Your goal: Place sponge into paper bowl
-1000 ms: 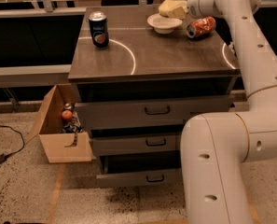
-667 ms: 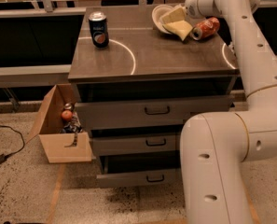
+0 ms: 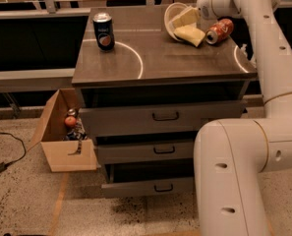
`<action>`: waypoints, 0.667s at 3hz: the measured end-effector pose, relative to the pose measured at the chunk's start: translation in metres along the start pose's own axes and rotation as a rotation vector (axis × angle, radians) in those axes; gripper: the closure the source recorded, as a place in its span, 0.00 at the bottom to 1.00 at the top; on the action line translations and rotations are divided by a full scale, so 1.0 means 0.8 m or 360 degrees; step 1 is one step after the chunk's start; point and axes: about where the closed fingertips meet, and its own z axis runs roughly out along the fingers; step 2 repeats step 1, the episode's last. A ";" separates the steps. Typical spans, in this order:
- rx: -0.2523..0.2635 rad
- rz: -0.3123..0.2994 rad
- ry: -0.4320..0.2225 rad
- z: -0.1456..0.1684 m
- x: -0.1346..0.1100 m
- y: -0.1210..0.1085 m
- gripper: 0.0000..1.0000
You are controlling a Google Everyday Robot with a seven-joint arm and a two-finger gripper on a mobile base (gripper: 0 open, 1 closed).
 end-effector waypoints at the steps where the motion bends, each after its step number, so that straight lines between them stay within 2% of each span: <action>1: -0.0014 -0.0015 0.0000 0.000 0.000 0.003 0.00; 2: -0.0014 -0.0015 0.0000 0.000 0.000 0.003 0.00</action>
Offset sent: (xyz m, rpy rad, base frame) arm 0.0000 0.0000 0.0000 0.0000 0.0000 0.0000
